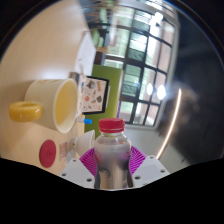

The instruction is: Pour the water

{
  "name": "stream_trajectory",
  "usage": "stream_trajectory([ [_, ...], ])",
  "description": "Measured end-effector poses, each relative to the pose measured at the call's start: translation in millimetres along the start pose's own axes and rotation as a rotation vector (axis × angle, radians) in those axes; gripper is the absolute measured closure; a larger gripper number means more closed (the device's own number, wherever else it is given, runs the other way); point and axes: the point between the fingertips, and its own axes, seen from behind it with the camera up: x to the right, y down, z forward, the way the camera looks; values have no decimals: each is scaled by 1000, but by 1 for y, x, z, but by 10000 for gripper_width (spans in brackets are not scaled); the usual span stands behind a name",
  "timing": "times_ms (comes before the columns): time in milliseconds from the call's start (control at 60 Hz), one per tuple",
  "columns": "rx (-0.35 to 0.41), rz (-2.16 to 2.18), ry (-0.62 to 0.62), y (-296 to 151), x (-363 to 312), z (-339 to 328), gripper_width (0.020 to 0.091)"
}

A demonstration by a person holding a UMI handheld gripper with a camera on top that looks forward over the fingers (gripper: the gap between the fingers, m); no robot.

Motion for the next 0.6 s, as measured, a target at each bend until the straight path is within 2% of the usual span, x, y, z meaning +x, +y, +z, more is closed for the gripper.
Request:
stream_trajectory([
  [117,37,-405,4,-27,-14,-4,743],
  [250,83,-664,11,-28,-6,-4,741],
  [350,90,-724,30,-23,-2,-18,741],
  [367,82,-730,40,-29,-19,-27,740],
  [383,92,-725,25,-24,2,-12,740],
  [600,111,-637,40,-8,11,-24,739],
])
